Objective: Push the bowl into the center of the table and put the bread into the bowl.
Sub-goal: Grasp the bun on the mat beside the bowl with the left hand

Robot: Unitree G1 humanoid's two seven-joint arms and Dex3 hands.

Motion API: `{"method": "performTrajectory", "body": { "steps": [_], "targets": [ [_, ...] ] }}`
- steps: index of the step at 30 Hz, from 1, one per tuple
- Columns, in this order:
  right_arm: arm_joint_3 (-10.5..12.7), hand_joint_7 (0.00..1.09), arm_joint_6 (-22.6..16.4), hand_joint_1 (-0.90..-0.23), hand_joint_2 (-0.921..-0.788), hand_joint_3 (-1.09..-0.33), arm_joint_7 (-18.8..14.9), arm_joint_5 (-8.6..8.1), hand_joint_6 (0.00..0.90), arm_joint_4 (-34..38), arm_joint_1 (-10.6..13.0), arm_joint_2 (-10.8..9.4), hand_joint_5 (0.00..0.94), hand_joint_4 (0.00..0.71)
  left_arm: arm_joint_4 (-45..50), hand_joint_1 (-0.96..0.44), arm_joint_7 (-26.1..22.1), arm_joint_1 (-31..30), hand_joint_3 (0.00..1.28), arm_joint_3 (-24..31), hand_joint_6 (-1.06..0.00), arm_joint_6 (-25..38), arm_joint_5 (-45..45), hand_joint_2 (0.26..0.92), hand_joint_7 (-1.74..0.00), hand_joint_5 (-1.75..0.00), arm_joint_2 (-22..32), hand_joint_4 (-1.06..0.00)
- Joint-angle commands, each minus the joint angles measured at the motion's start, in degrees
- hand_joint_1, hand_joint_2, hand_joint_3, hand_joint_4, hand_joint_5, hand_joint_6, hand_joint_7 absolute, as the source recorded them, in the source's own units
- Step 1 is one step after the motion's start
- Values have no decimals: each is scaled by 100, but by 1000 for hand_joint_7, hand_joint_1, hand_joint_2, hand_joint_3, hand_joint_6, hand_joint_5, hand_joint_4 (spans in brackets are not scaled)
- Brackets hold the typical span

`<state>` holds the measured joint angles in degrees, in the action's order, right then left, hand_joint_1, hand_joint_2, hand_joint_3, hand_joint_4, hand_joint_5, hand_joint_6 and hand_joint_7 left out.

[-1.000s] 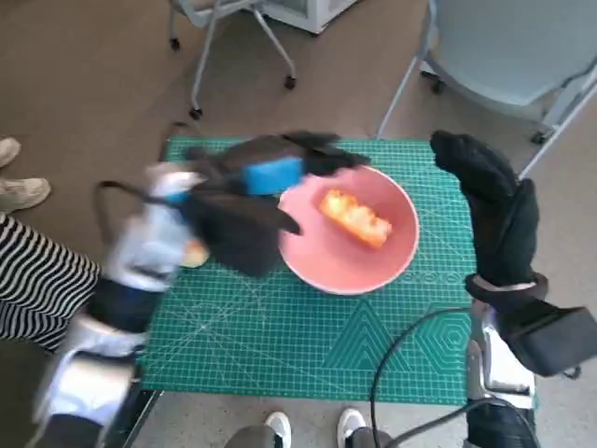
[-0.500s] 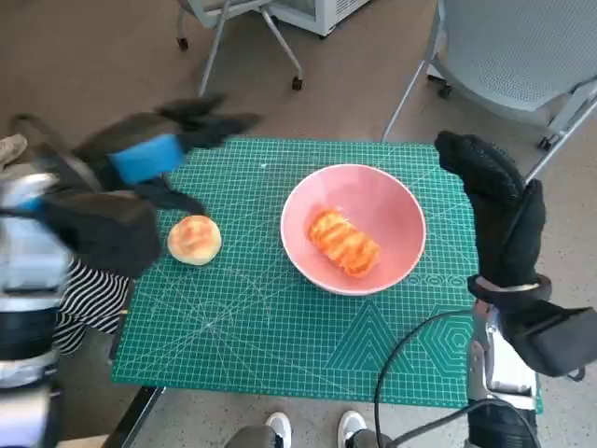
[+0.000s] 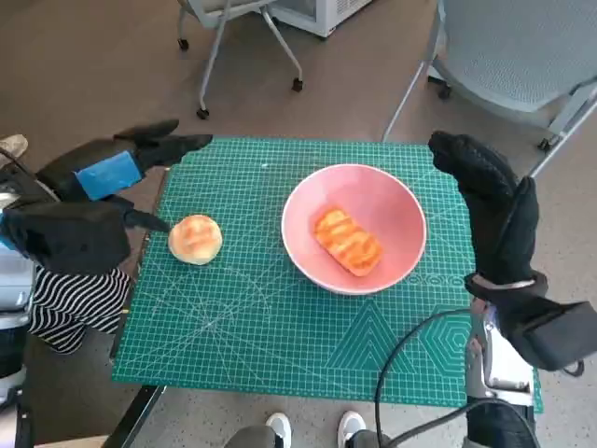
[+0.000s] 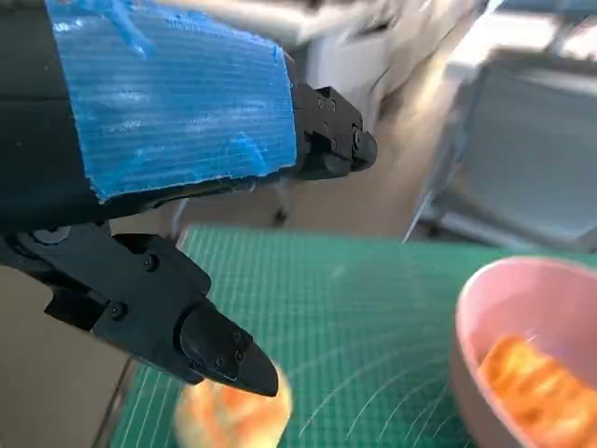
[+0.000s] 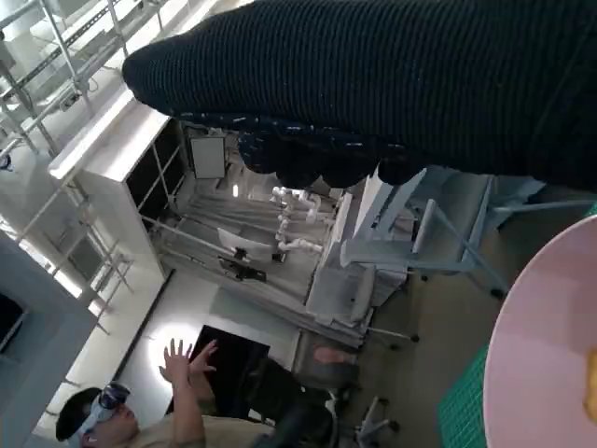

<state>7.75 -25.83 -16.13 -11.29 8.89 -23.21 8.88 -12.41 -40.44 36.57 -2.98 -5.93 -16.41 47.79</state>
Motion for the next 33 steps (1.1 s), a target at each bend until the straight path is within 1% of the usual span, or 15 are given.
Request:
{"method": "performTrajectory", "body": {
  "steps": [1, 5, 9, 16, 21, 24, 29, 30, 31, 32, 33],
  "targets": [
    [-8, 527, 59, -710, -921, -721, -96, -94, 132, 111, 14, 32, 0, 244, -304, -141, -125, -28, 3, -250, -252, 181, -154, 726, -35, -13, 5, -80],
    [-2, 527, 93, -710, -921, -720, -148, -131, 131, 100, 5, 44, 0, 244, -521, -131, -263, 77, 4, -549, -244, 458, -366, 727, -24, -10, -70, -87],
    [15, 527, 118, -710, -921, -719, -181, -156, 131, 84, 3, 55, 0, 244, -681, -127, -263, 158, 6, -786, -238, 530, -602, 731, -15, -8, -114, -93],
    [2, 529, 164, -709, -921, -718, -196, -156, 133, 25, 23, 56, 0, 244, -840, -145, -348, 335, 12, -1456, -224, 932, -1309, 746, -3, -6, -369, -105],
    [-13, 529, 204, -709, -921, -719, -186, -155, 132, -36, 48, 49, 0, 242, -1309, -116, -286, 511, 15, -1788, -239, 1013, -1598, 756, -7, -8, -637, -123],
    [-14, 530, 222, -709, -921, -720, -184, -159, 131, -88, 78, 48, 0, 242, -1666, -78, -218, 637, 17, -1993, -266, 1072, -1824, 763, -15, -11, -781, -142],
    [-7, 531, 238, -711, -921, -719, -190, -168, 132, -137, 114, 60, 1, 243, -2264, -37, -148, 861, 17, -2276, -329, 1107, -2127, 776, -24, -21, -962, -216],
    [-2, 531, 239, -711, -921, -718, -194, -172, 132, -144, 120, 68, 1, 243, -2421, -31, -81, 908, 17, -2317, -349, 1111, -2175, 782, -22, -18, -1013, -250],
    [1, 531, 240, -711, -921, -718, -196, -175, 132, -149, 124, 74, 1, 244, -2537, -21, -30, 943, 20, -2346, -390, 1109, -2207, 796, -25, -20, -1050, -317],
    [2, 531, 241, -711, -921, -718, -197, -177, 132, -151, 126, 78, 1, 244, -2618, -15, 6, 970, 21, -2362, -416, 1101, -2222, 805, -26, -20, -1074, -361],
    [5, 532, 244, -711, -921, -718, -199, -181, 132, -153, 129, 82, 1, 244, -2731, -12, 86, 1001, 21, -2379, -425, 1054, -2244, 808, -27, -20, -1093, -376]
  ]
}}
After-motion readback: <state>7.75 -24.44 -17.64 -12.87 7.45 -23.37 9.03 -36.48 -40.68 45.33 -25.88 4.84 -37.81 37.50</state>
